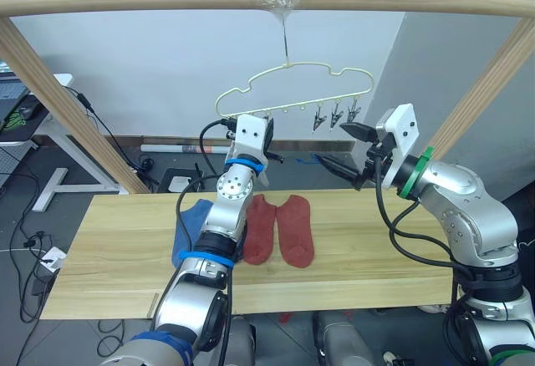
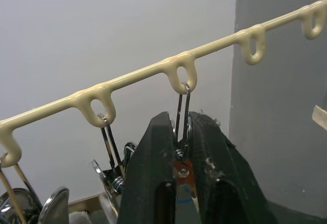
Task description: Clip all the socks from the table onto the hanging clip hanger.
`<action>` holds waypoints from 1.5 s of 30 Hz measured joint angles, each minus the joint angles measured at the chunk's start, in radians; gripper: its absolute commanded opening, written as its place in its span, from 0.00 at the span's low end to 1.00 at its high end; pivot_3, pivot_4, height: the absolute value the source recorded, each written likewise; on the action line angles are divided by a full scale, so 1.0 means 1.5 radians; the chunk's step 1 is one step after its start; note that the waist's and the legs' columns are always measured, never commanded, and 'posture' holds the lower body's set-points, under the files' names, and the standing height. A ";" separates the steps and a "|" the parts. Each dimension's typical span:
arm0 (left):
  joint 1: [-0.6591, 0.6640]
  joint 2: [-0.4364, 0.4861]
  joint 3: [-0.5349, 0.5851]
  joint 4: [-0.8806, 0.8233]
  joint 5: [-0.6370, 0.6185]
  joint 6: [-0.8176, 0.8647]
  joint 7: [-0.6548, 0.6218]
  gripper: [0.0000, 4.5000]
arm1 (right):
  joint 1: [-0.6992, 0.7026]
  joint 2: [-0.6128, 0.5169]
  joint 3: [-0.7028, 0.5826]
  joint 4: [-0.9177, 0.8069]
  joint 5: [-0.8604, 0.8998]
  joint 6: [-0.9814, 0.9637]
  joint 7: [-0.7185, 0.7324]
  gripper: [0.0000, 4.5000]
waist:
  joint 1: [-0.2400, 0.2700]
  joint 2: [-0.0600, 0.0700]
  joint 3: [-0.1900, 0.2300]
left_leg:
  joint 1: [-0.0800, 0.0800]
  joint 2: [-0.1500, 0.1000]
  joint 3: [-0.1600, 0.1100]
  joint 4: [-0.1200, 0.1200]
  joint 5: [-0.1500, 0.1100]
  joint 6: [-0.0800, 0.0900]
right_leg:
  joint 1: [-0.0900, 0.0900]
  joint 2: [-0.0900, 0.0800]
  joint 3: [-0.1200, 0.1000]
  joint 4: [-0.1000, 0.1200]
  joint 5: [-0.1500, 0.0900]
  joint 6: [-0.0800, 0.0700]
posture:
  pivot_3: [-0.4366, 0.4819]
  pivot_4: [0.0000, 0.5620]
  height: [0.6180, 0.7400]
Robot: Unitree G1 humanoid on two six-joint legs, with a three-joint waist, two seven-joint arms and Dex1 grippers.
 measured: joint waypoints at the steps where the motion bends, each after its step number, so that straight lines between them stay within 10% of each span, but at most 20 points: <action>1: 0.000 0.000 0.000 0.000 0.000 0.000 0.000 0.03 | 0.001 0.000 0.001 0.000 0.000 0.000 0.000 1.00 | 0.000 0.000 0.000 | 0.000 0.000 0.000 0.000 0.000 0.000 | 0.000 0.000 0.000 0.000 0.000 0.000 | 0.44 0.29 1.00; 14: 0.005 0.010 0.023 -0.061 -0.082 0.105 -0.097 0.03 | 0.048 0.020 0.132 0.111 -0.128 -0.049 -0.040 1.00 | -0.005 0.000 0.000 | 0.000 0.000 0.000 0.000 0.000 0.000 | 0.000 0.000 0.000 0.000 0.000 0.000 | 0.44 0.30 1.00; 23: 0.061 0.068 0.098 -0.291 -0.322 0.447 -0.220 0.03 | -0.012 0.168 0.251 0.492 -0.262 -0.220 -0.063 1.00 | -0.027 0.000 0.000 | 0.001 0.000 0.000 0.000 0.000 0.000 | 0.000 0.000 0.000 0.002 0.001 -0.001 | 0.50 0.29 1.00; 32: 0.074 0.084 0.105 -0.355 -0.343 0.517 -0.202 0.03 | -0.121 0.275 0.232 0.805 -0.303 -0.295 -0.102 1.00 | -0.015 0.000 0.000 | 0.001 0.000 -0.001 0.000 0.000 0.000 | 0.000 0.000 0.000 0.001 0.001 -0.001 | 0.53 0.28 1.00; 45: 0.091 0.080 0.116 -0.394 -0.389 0.580 -0.199 0.03 | -0.028 0.210 0.221 0.735 -0.334 -0.363 -0.048 0.08 | -0.008 0.000 -0.001 | 0.008 0.000 -0.001 0.000 0.000 0.000 | 0.008 0.000 0.000 0.000 -0.001 0.002 | 0.53 0.28 1.00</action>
